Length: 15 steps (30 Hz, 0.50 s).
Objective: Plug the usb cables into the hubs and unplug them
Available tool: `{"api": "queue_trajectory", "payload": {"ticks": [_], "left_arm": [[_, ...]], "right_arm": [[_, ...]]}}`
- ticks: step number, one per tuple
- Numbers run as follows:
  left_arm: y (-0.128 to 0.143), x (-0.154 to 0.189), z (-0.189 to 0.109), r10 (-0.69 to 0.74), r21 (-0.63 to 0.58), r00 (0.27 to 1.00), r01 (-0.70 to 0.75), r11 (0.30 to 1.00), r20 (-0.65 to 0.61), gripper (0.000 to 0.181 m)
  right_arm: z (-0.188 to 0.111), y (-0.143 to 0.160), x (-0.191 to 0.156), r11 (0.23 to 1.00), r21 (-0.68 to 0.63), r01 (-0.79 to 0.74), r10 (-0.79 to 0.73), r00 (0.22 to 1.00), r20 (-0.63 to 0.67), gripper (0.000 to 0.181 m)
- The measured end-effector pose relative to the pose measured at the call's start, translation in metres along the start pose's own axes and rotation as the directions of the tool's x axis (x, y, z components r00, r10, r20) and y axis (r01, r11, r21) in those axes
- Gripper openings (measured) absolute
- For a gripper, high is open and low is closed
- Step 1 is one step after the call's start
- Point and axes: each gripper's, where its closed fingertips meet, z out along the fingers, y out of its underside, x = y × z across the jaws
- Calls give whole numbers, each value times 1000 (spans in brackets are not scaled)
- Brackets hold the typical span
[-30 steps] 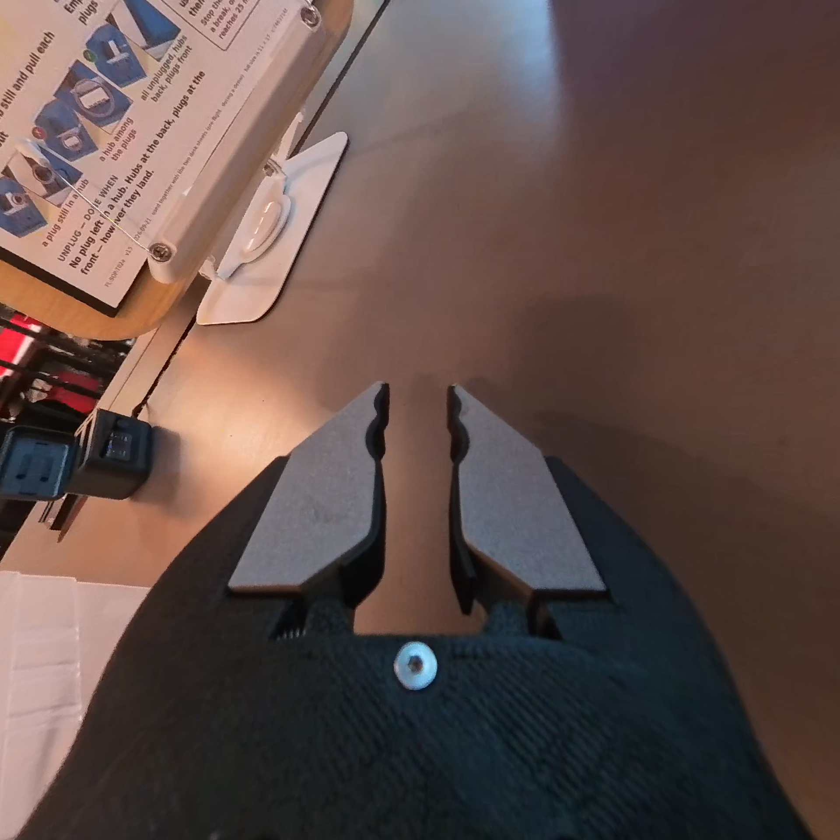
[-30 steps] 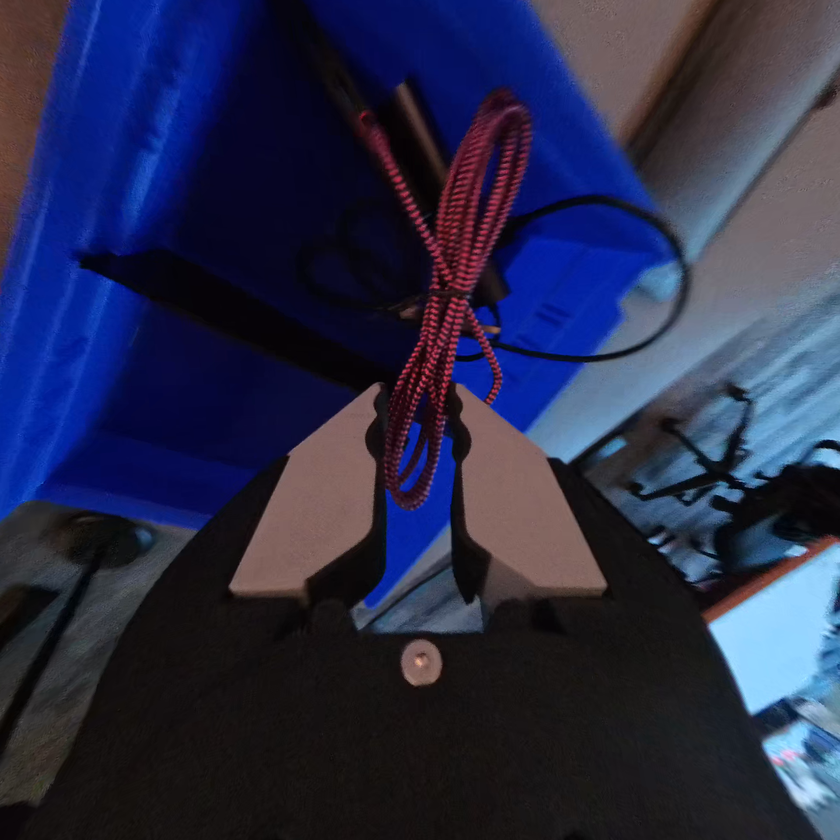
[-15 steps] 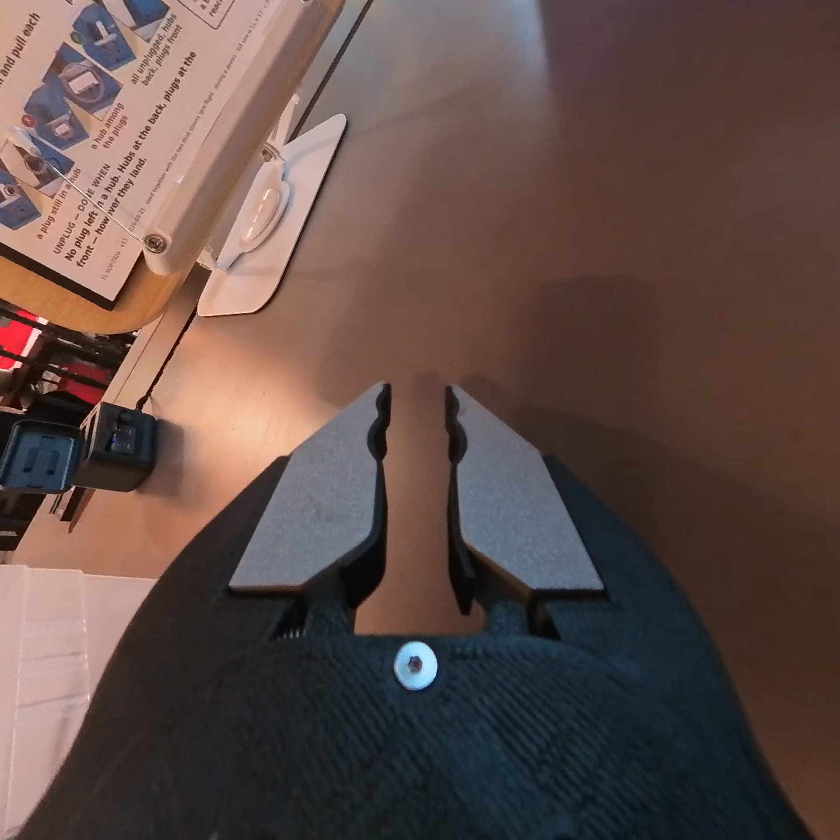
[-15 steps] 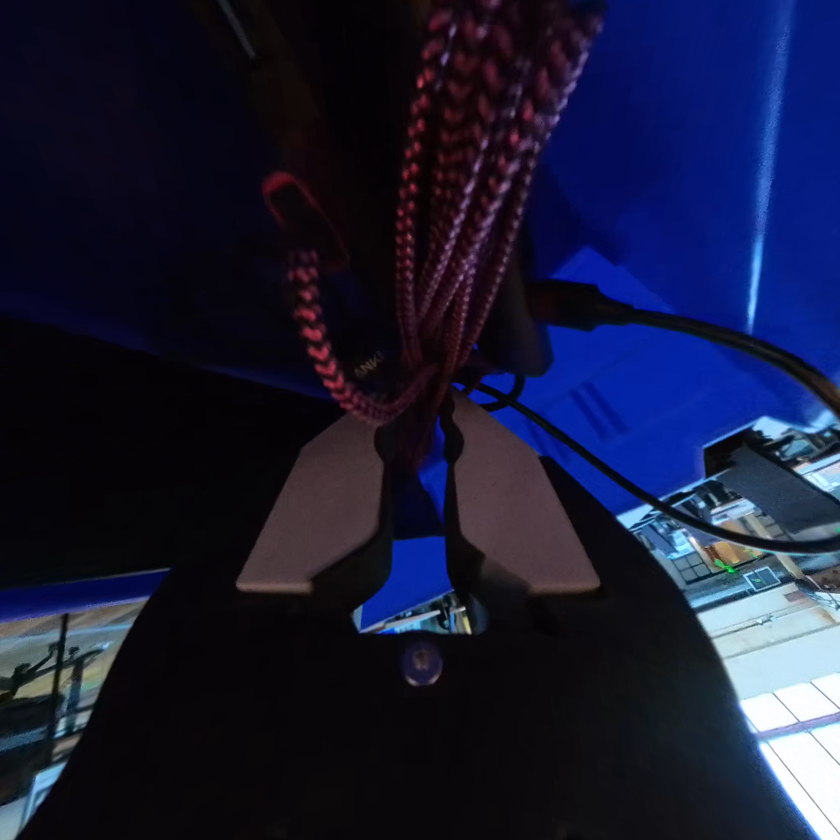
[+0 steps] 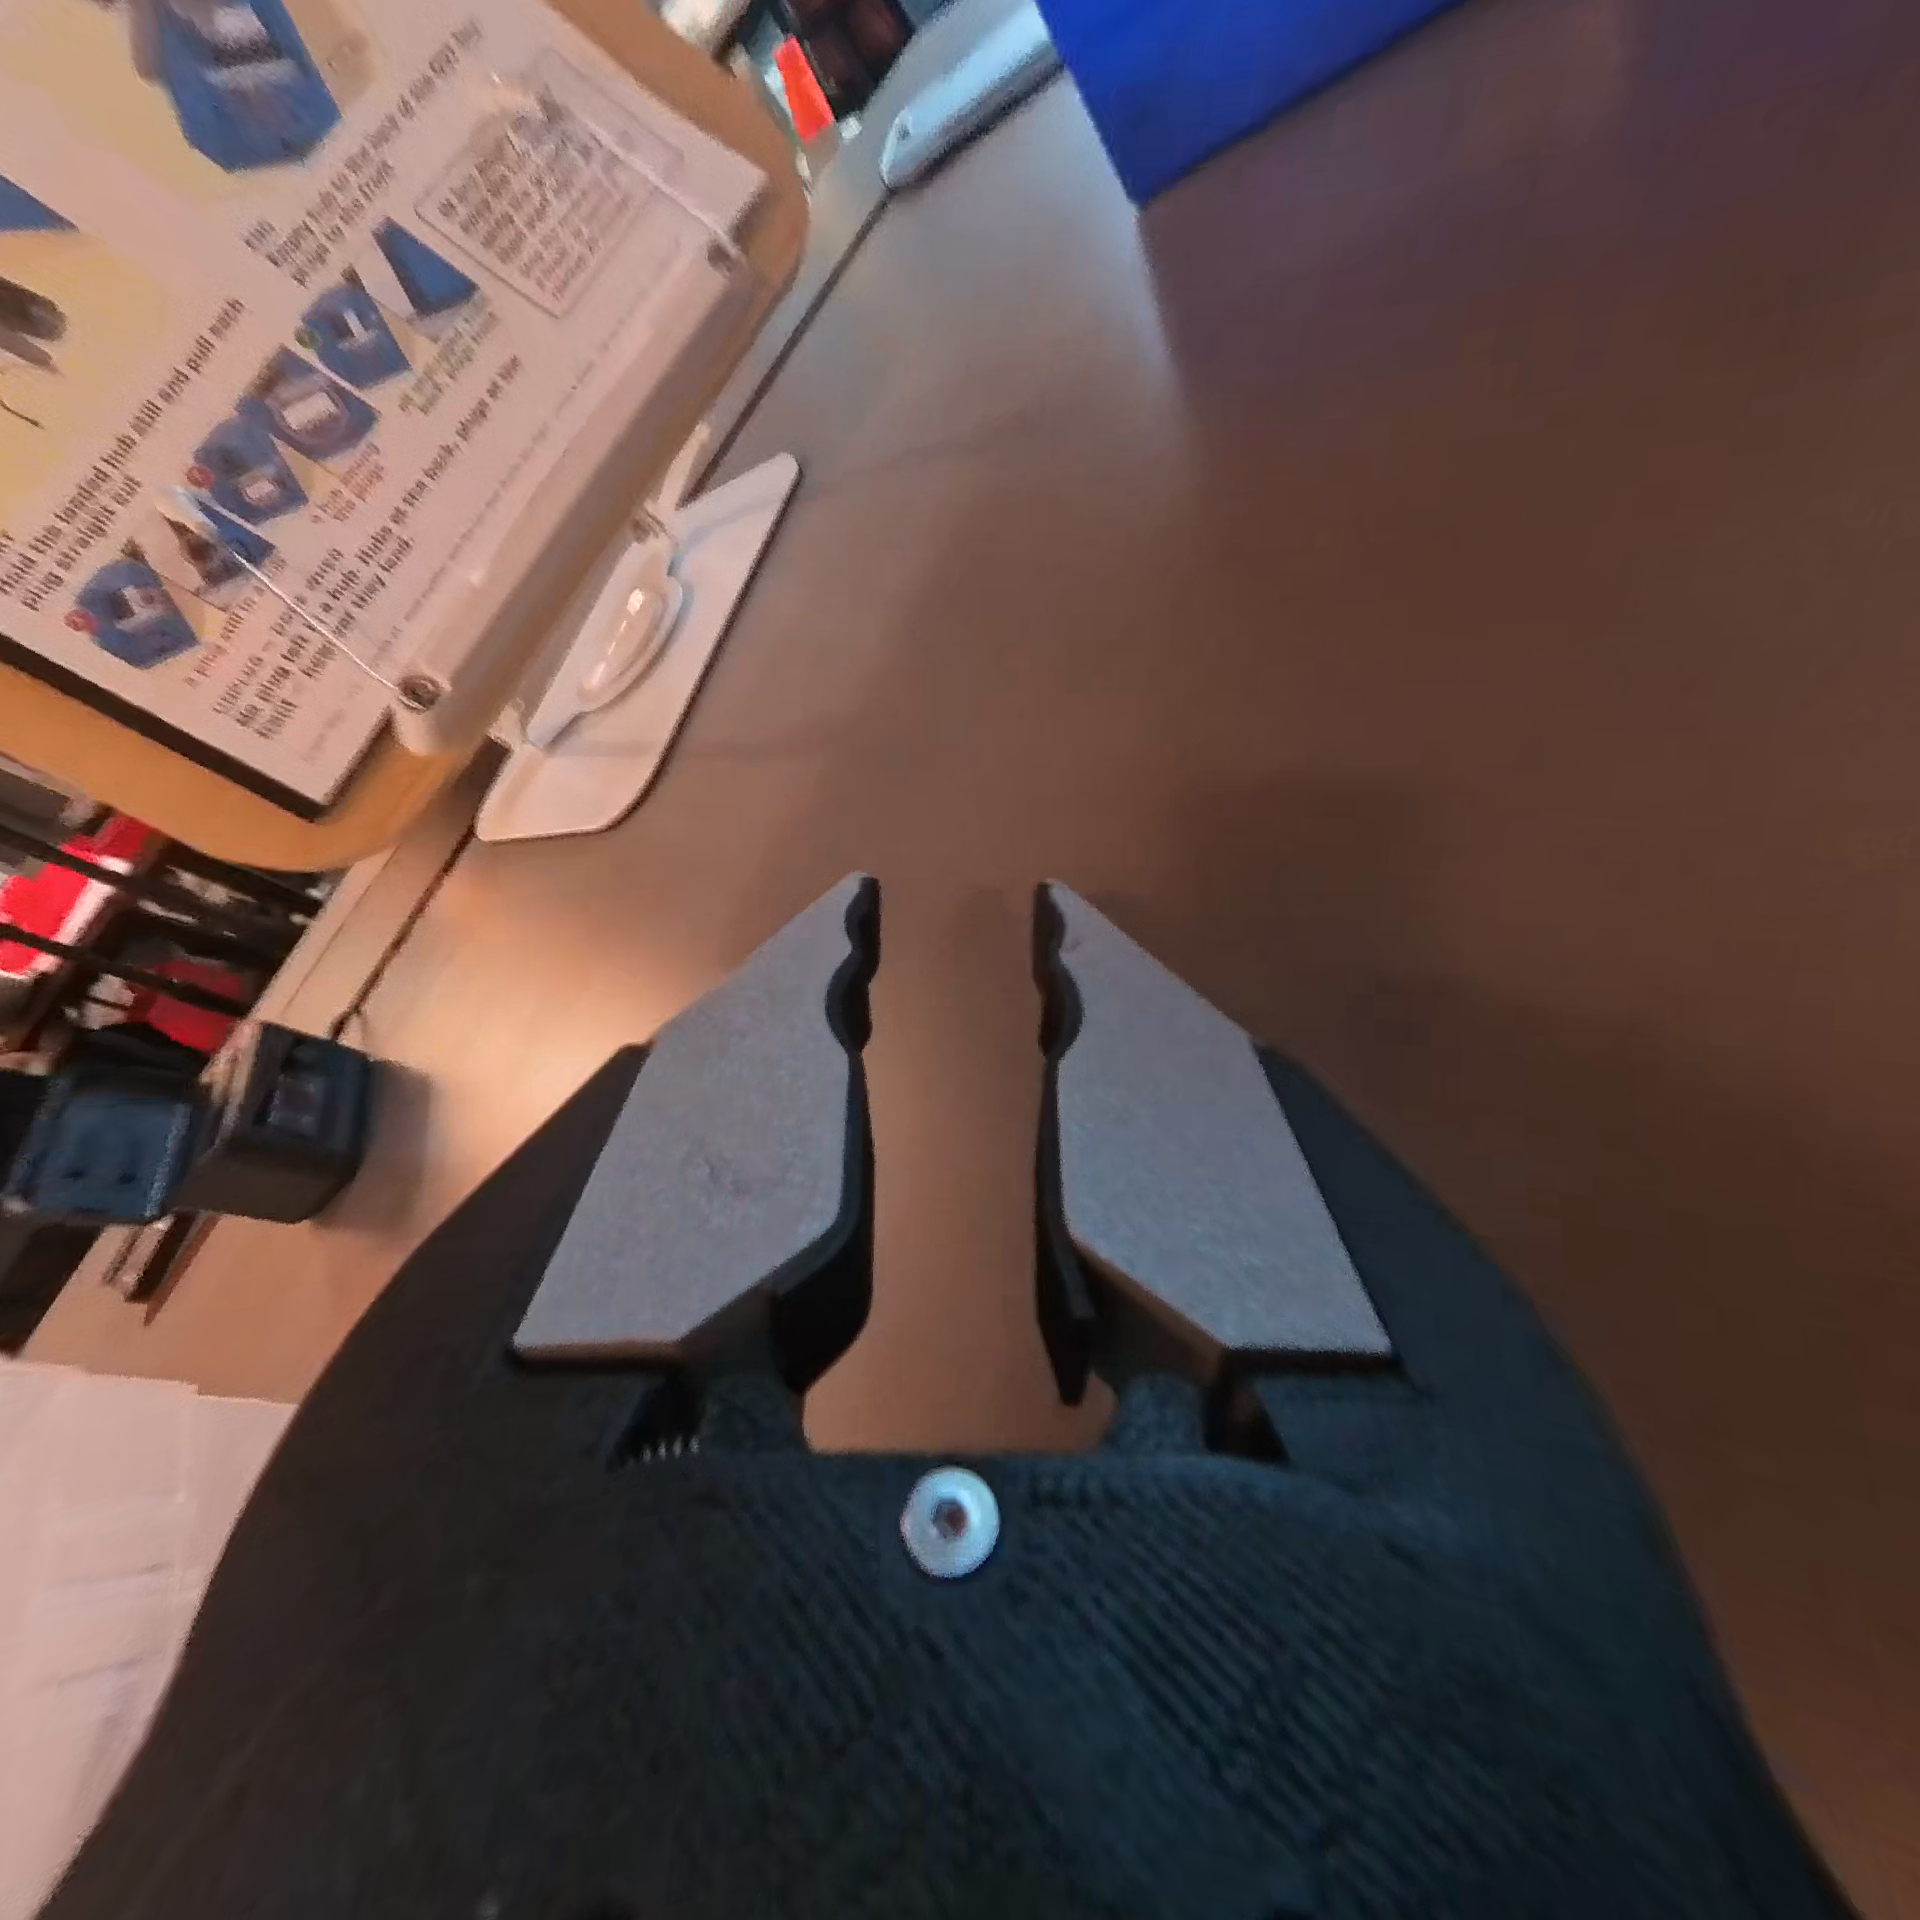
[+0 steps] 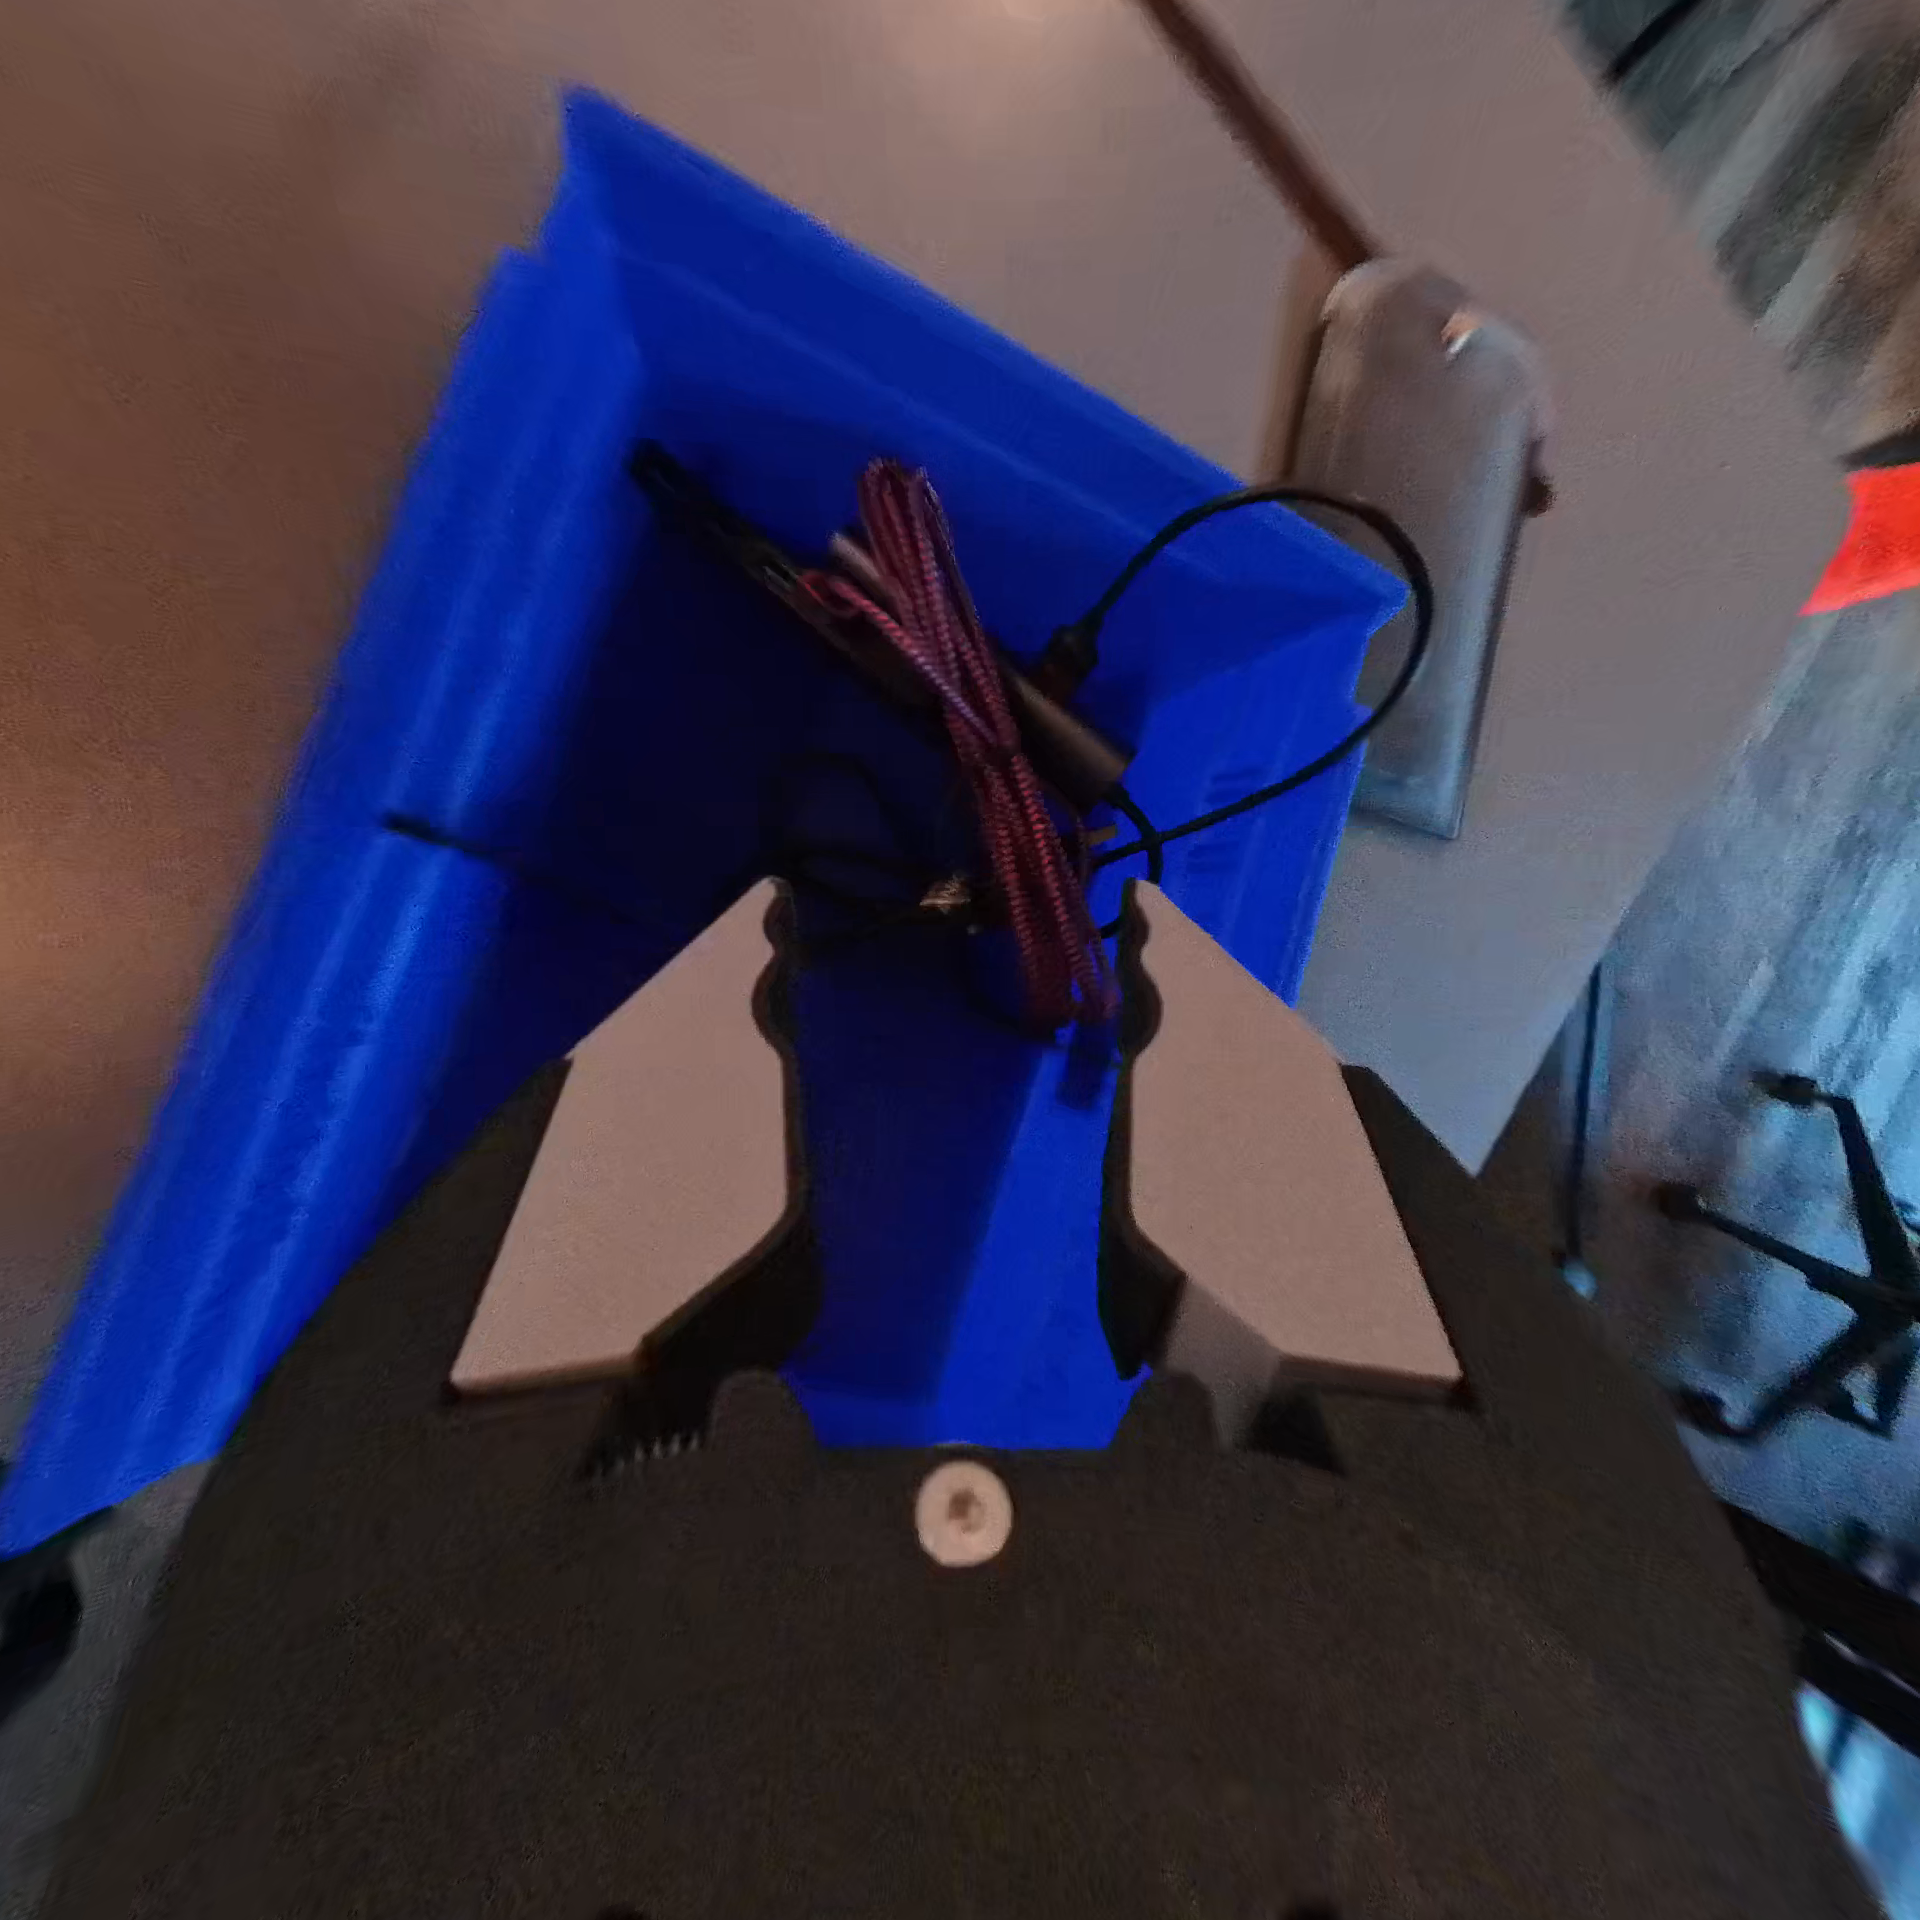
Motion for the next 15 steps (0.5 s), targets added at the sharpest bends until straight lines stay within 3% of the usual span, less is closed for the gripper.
{"api": "queue_trajectory", "payload": {"ticks": [2, 5, 7, 10, 13, 15], "left_arm": [[-5, -1, -9, -12, 28, 999, 11, 1000, 37, 23], [-4, 5, -38, -148, 20, 987, 147, 989, 60, 32], [-7, 2, -73, -257, 50, 960, 253, 966, 109, 33], [-8, -27, -140, -316, 90, 896, 304, 948, 311, 25], [20, -63, -190, -306, -29, 815, 367, 930, 492, 34], [45, -75, -207, -379, -72, 772, 477, 876, 510, 48]], "right_arm": [[-29, 2, -15, 987, 159, -37, 40, 999, -20, 69], [-61, 22, -44, 947, 311, -85, 101, 994, -38, 71], [-70, 41, -69, 928, 354, -113, 126, 992, -13, 71], [-68, 63, -108, 911, 378, -166, 155, 986, 60, 81], [-63, 73, -126, 913, 380, -146, 148, 989, 25, 87], [-60, 68, -134, 902, 408, -140, 150, 989, 5, 94]]}}
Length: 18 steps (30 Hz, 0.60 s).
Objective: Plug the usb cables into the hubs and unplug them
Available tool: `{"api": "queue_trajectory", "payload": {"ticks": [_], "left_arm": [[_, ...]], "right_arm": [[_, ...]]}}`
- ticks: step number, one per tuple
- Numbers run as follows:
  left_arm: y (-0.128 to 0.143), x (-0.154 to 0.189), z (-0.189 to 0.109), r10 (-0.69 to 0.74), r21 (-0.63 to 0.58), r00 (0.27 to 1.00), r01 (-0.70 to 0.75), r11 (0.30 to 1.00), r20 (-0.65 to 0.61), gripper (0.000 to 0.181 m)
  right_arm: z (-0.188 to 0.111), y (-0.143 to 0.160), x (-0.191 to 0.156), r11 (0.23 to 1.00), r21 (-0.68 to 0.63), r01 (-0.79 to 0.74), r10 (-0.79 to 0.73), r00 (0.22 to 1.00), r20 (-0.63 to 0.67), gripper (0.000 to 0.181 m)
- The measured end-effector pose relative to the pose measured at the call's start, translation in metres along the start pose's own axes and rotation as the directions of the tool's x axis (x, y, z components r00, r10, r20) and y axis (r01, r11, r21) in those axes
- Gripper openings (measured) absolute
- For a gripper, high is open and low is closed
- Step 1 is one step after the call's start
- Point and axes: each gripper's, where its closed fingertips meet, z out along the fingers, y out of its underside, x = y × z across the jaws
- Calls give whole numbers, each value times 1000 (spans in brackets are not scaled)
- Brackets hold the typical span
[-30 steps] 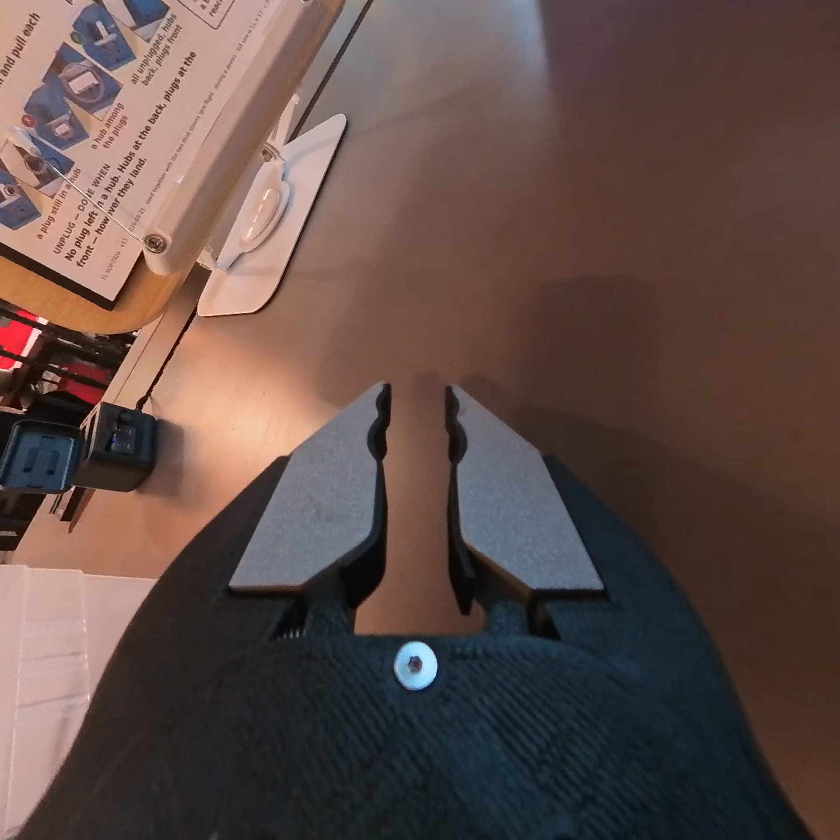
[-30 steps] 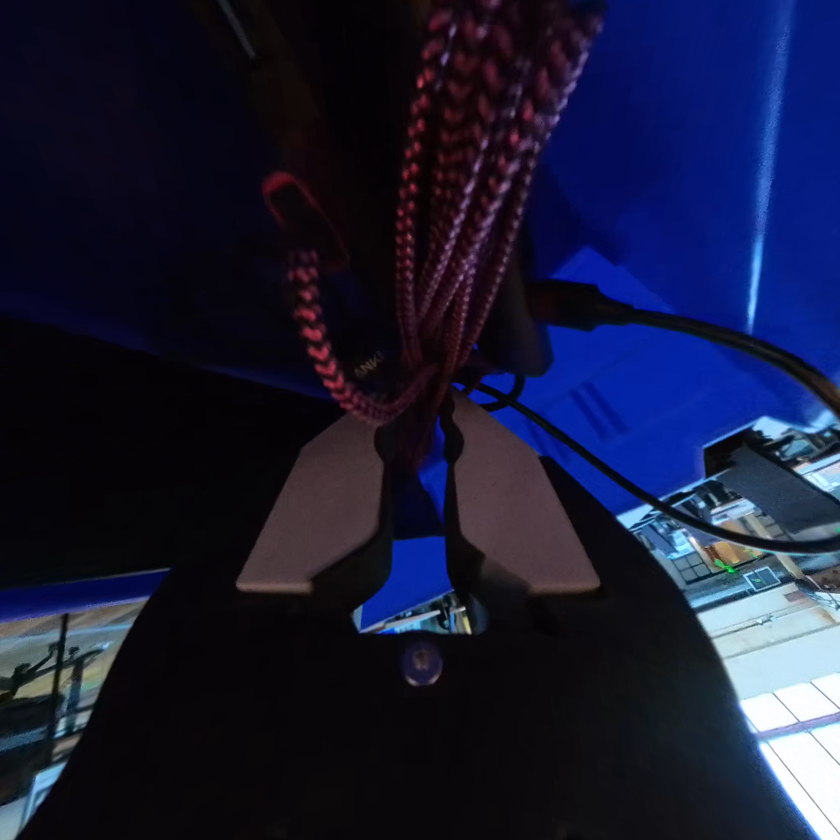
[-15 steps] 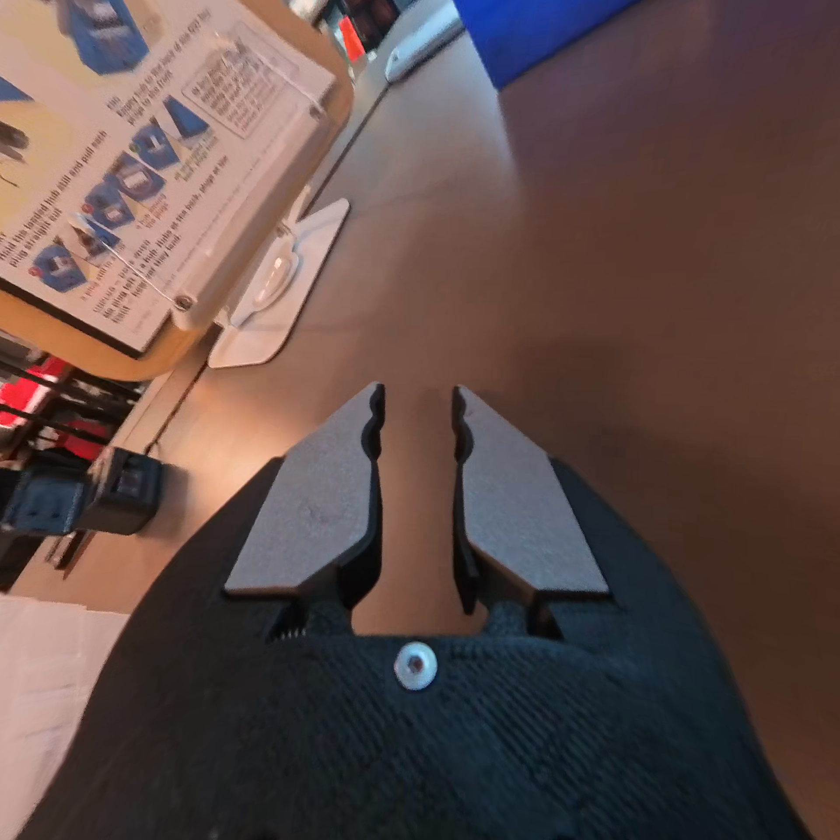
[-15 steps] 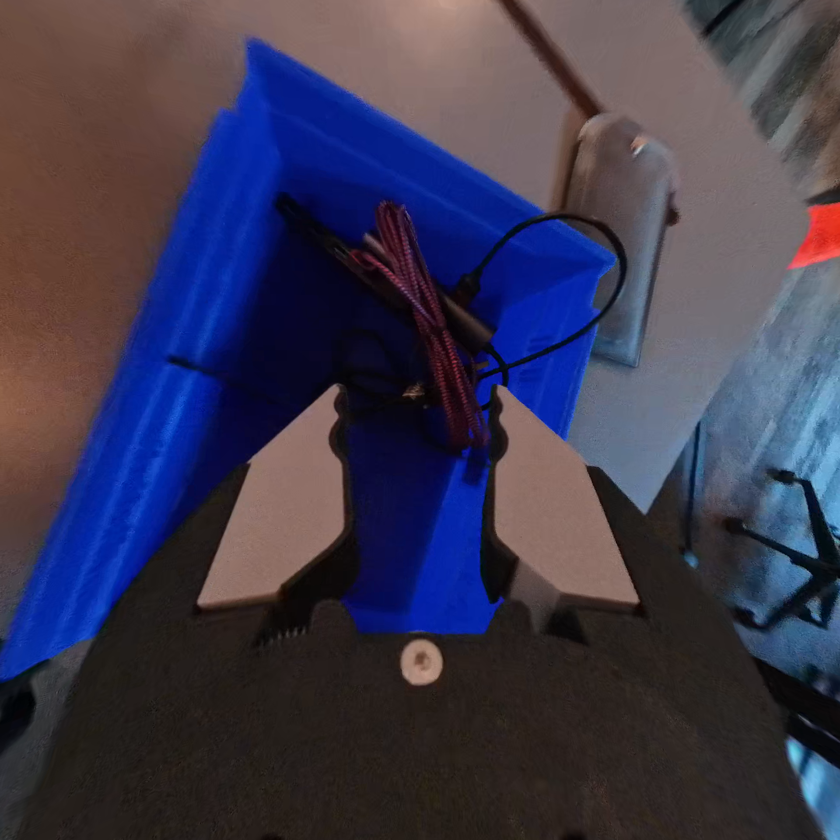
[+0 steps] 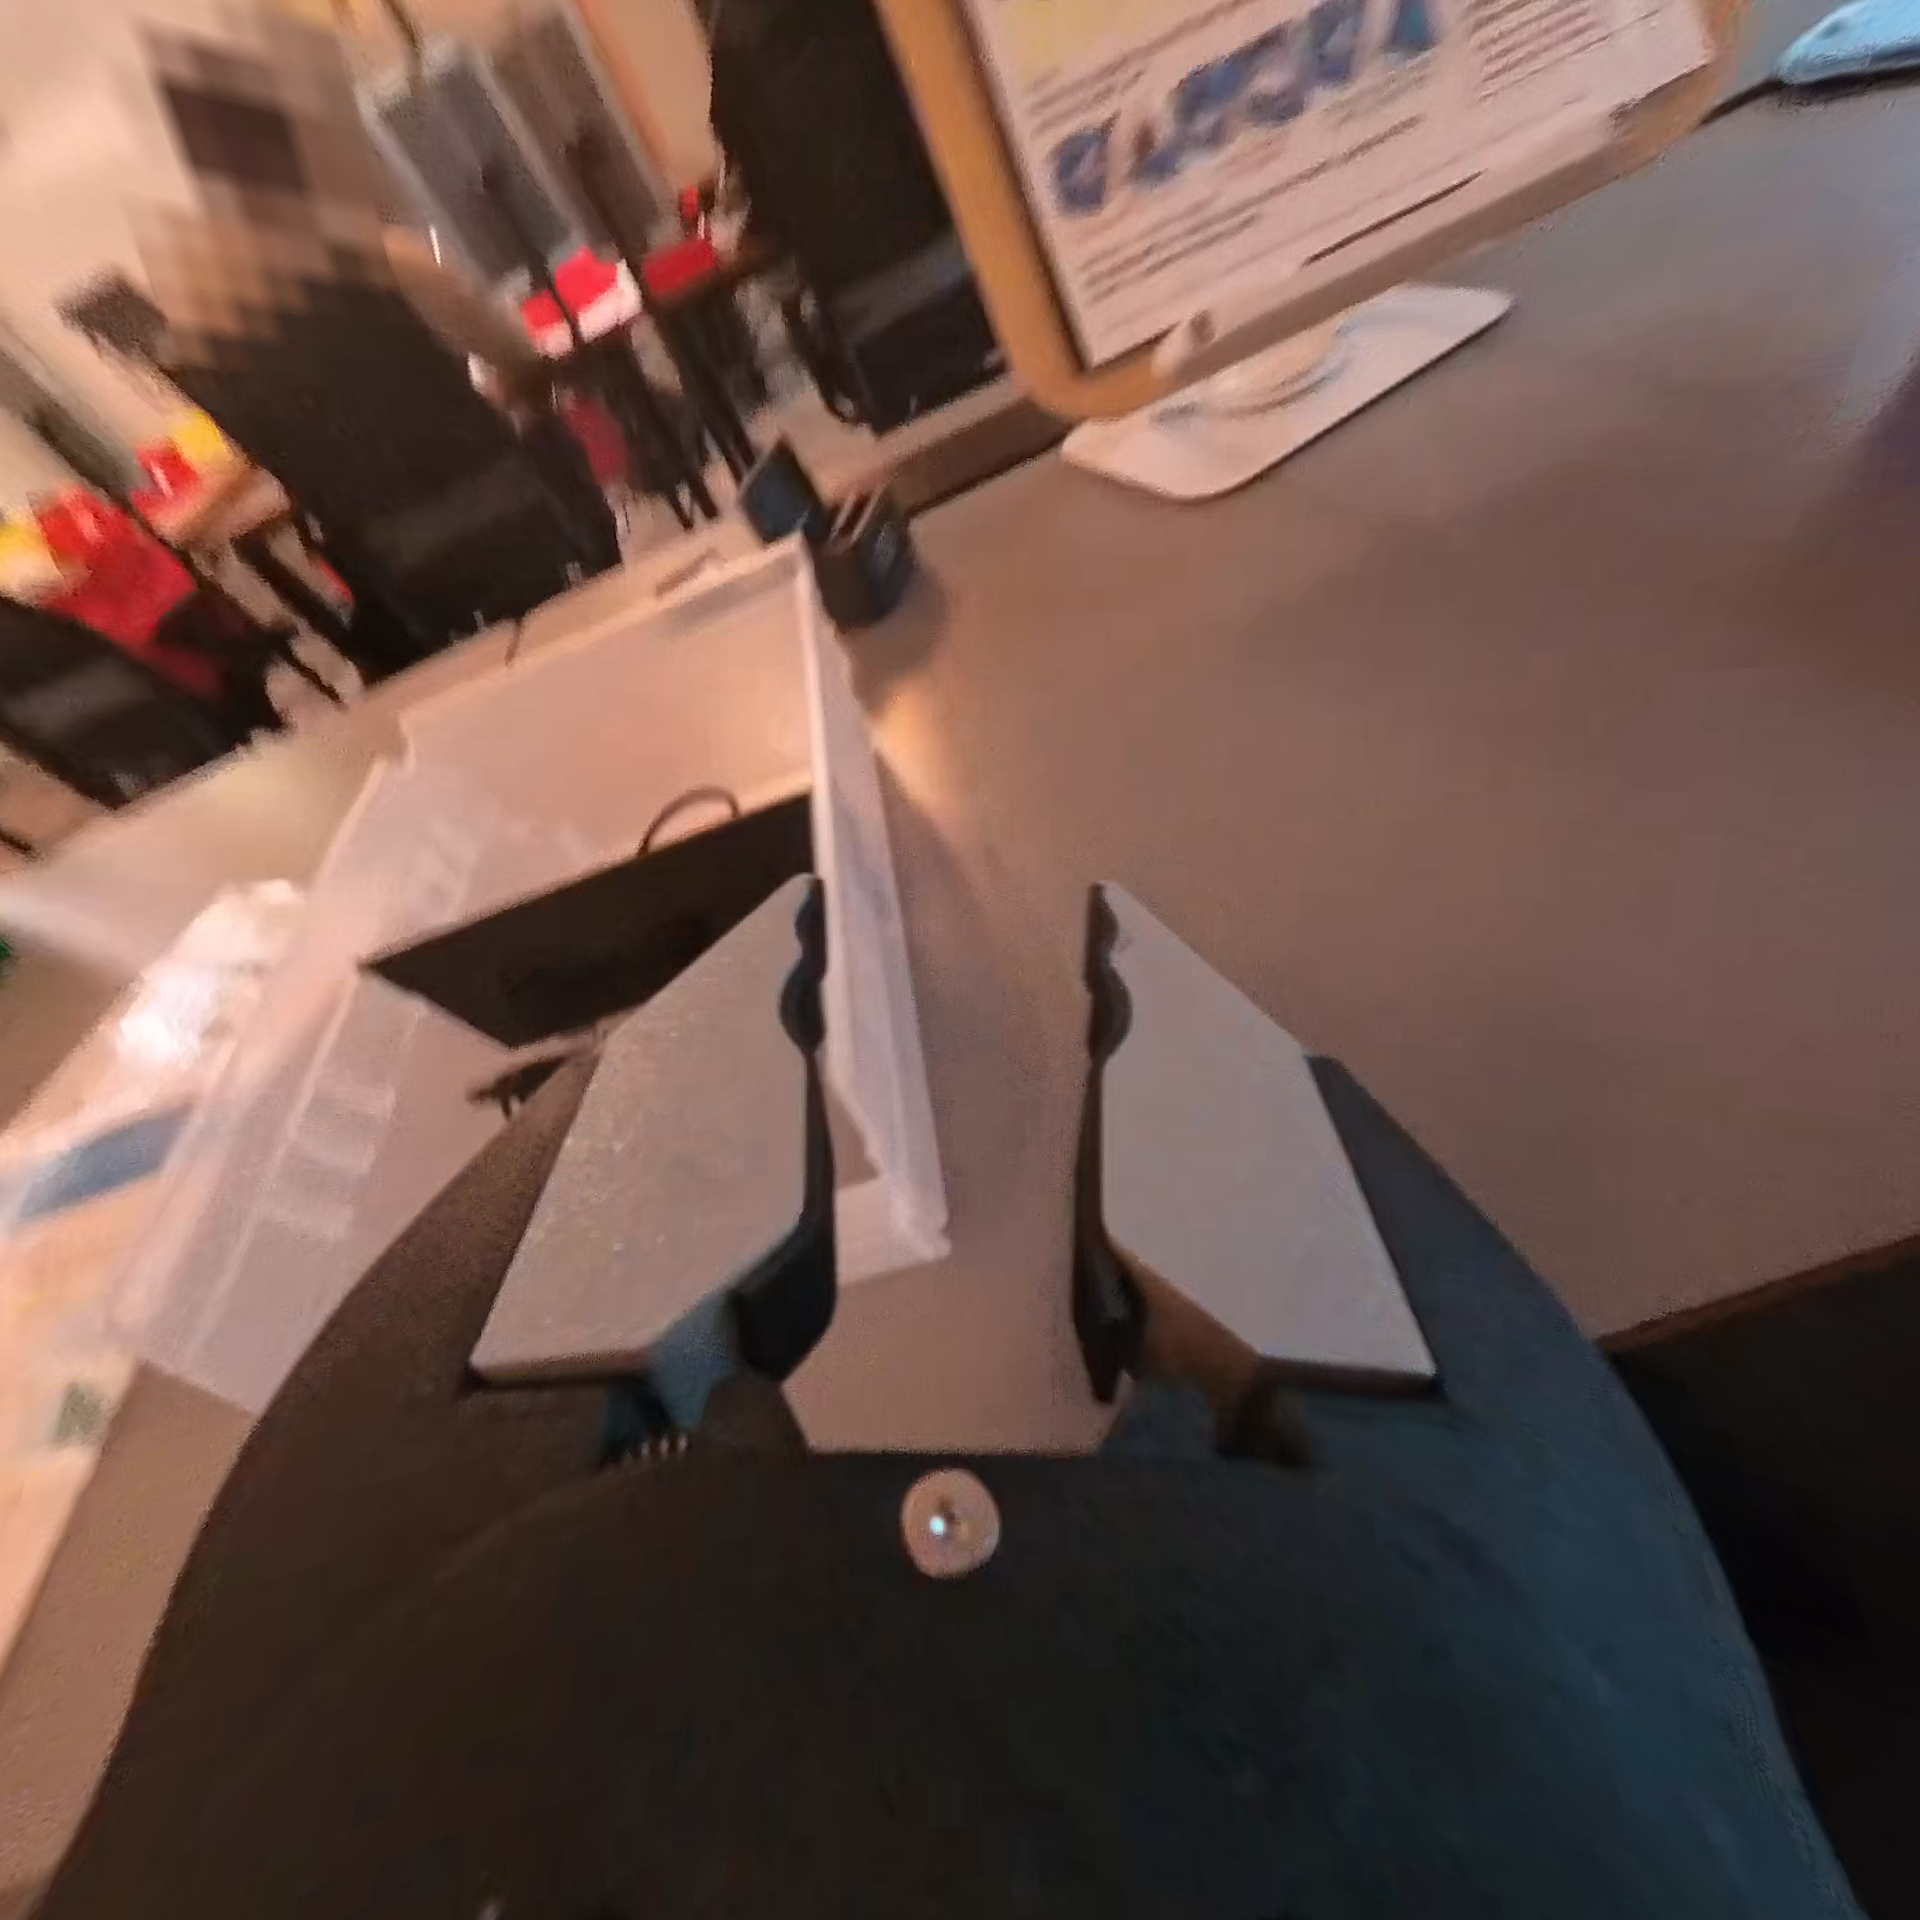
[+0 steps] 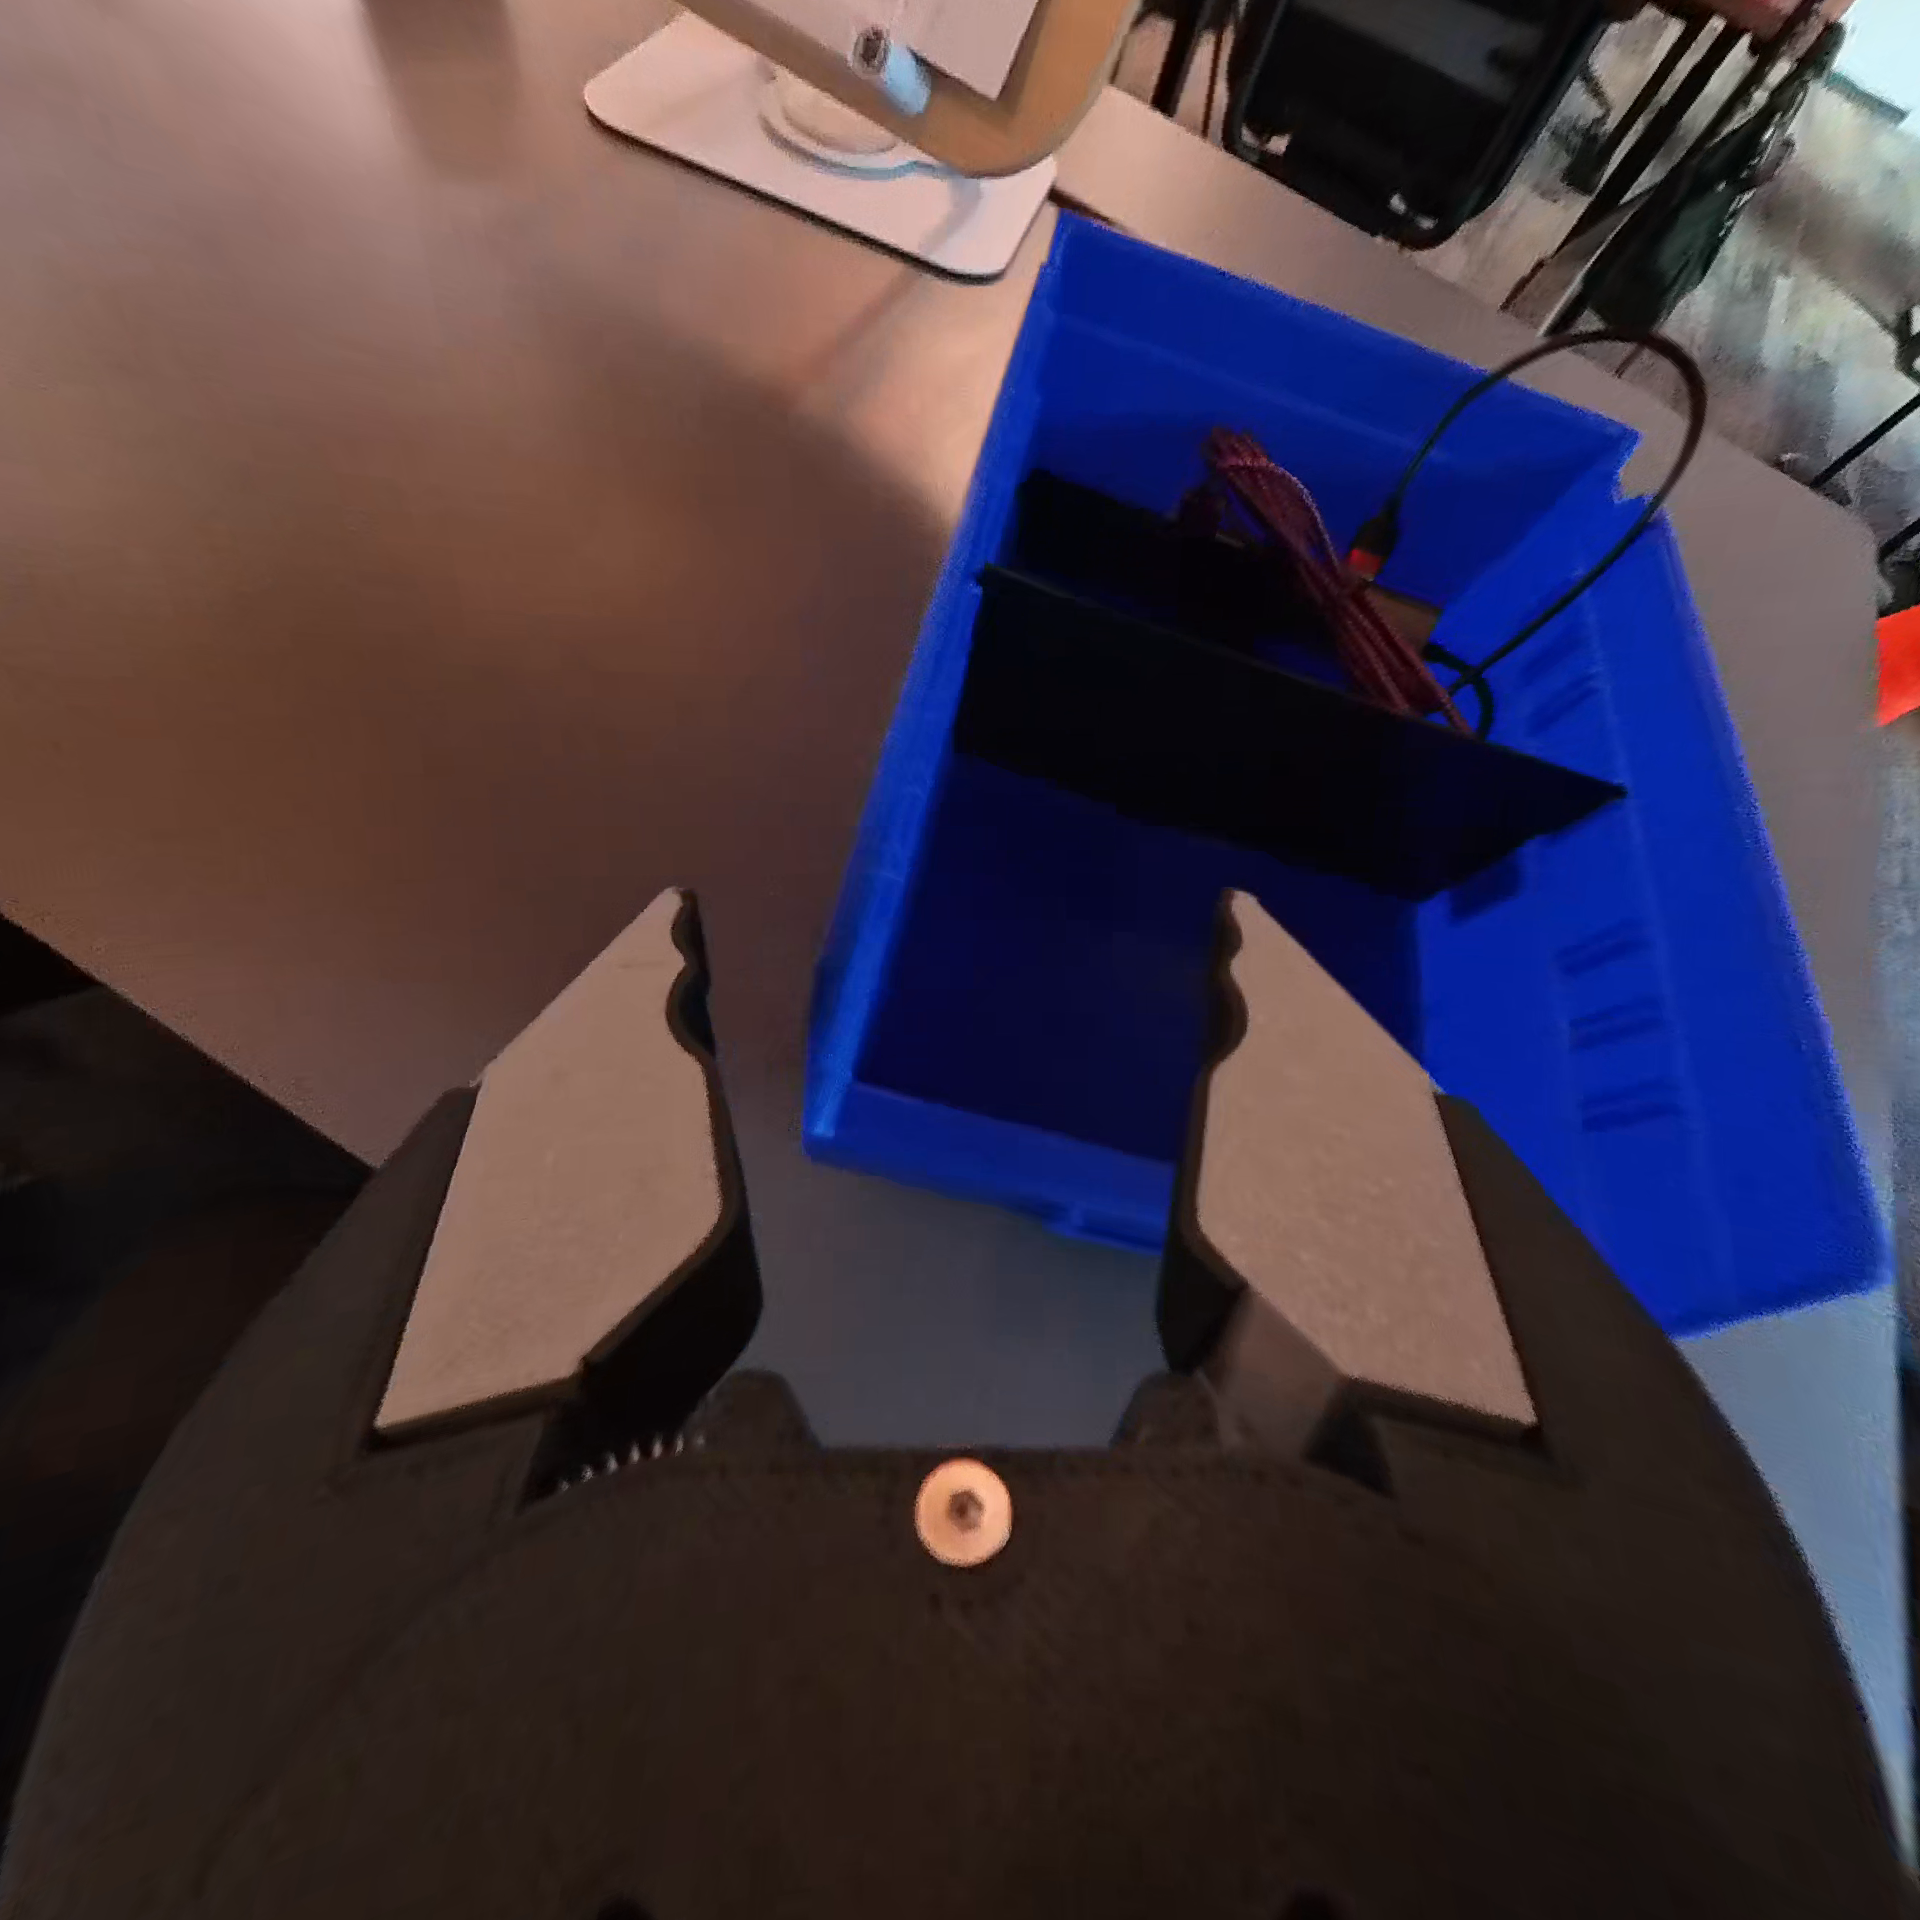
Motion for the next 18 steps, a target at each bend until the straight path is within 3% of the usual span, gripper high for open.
{"api": "queue_trajectory", "payload": {"ticks": [3, 5, 6, 7, 8, 9, 11, 13, 18], "left_arm": [[30, -20, 12, -136, -100, 990, 133, 986, -26, 80], [50, -28, 33, -163, -156, 987, 159, 975, -9, 85], [61, -26, 44, -171, -196, 985, 164, 967, -17, 77], [70, -21, 54, -162, -238, 986, 149, 960, -37, 52], [71, -24, 60, -92, -245, 996, 87, 966, -9, 12], [70, -30, 61, -6, -242, 999, 16, 970, 41, 6], [72, -35, 62, -9, -252, 999, 21, 967, 48, 6], [70, -43, 58, -79, -225, 996, 84, 971, 32, 5], [54, -68, 40, -116, -190, 992, 124, 974, 51, 5]], "right_arm": [[16, -3, -16, 999, 26, -32, 31, 999, 38, 103], [35, 0, -28, 999, -7, -48, 48, 996, 77, 107], [46, 5, -31, 998, -48, -47, 51, 996, 77, 98], [56, 11, -32, 994, -103, -42, 49, 996, 68, 79], [66, 18, -35, 986, -162, -34, 45, 997, 65, 62], [73, 25, -38, 976, -216, -26, 39, 998, 52, 52], [80, 24, -27, 966, -258, 27, -48, 996, -75, 6], [85, 21, -35, 950, -306, 56, -91, 991, -100, 11], [107, -5, -86, 946, -320, -43, 1, 991, -133, 18]]}}
